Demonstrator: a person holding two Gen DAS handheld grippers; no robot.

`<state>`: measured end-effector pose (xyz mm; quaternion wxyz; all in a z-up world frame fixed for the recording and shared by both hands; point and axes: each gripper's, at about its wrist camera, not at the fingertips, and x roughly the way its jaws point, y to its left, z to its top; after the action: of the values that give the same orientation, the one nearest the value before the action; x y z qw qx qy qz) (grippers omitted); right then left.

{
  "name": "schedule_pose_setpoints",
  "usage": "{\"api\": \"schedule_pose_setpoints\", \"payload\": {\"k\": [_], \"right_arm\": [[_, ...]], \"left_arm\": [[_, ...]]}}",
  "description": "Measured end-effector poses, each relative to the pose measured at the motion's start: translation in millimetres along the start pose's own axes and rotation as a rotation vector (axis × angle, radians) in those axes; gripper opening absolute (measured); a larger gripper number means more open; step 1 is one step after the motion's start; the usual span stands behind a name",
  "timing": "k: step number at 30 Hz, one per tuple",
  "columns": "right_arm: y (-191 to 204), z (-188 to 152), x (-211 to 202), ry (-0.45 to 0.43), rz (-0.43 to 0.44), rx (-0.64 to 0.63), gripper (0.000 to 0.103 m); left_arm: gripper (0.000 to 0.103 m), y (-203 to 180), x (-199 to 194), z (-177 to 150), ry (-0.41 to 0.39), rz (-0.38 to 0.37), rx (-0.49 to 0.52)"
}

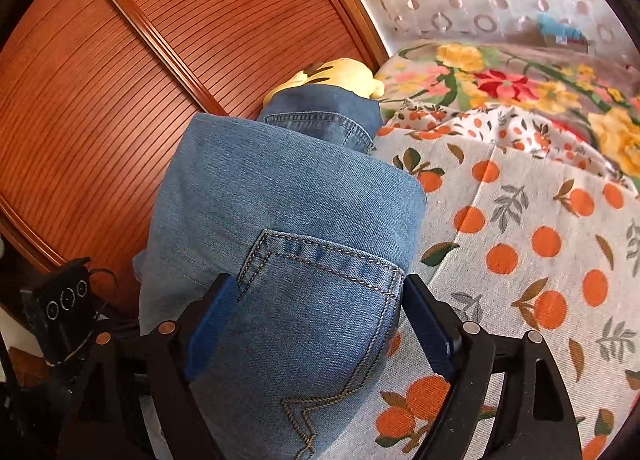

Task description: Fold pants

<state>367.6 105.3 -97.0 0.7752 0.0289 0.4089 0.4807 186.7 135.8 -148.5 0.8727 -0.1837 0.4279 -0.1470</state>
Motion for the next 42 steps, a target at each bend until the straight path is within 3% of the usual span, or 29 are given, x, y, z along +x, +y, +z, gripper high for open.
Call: {"api": "schedule_pose_setpoints", "payload": {"k": [7,10,12,15,18,21,29,34,42], "right_arm": [[-8,2,11,0.038,0.024,0.025,0.085],[-10,5,14,0.039,0.037,0.033,0.079],[-6,4,10,0.036,0.04,0.034,0.073],[-2,1,3,0.025,0.02,0.017,0.054],[4,-3,-8,0.0,0.03,0.004,0.032],[13,-8,-16,-0.027,0.004,-0.02,0.025],[61,-9,-60,-0.115,-0.032,-0.137,0.021],[89,-1,-80,-0.164,-0.051,-0.196,0.02],[122,24,-80,-0.229,-0.019,-0.247,0.02]], "left_arm": [[0.053,0,-3,0,0.003,0.003,-0.009],[0.049,-3,-5,1,-0.001,0.002,0.0],[0.041,-6,-8,1,-0.007,0.001,0.016],[0.025,-13,-17,1,-0.022,0.003,0.05],[0.019,-16,-19,-2,-0.03,-0.01,0.045],[0.012,-14,-20,-4,-0.053,-0.029,0.02],[0.007,-24,-29,-8,-0.077,-0.073,0.037],[0.007,-27,-50,0,-0.148,-0.076,0.044],[0.007,-6,-99,28,-0.253,-0.017,0.063]]}}
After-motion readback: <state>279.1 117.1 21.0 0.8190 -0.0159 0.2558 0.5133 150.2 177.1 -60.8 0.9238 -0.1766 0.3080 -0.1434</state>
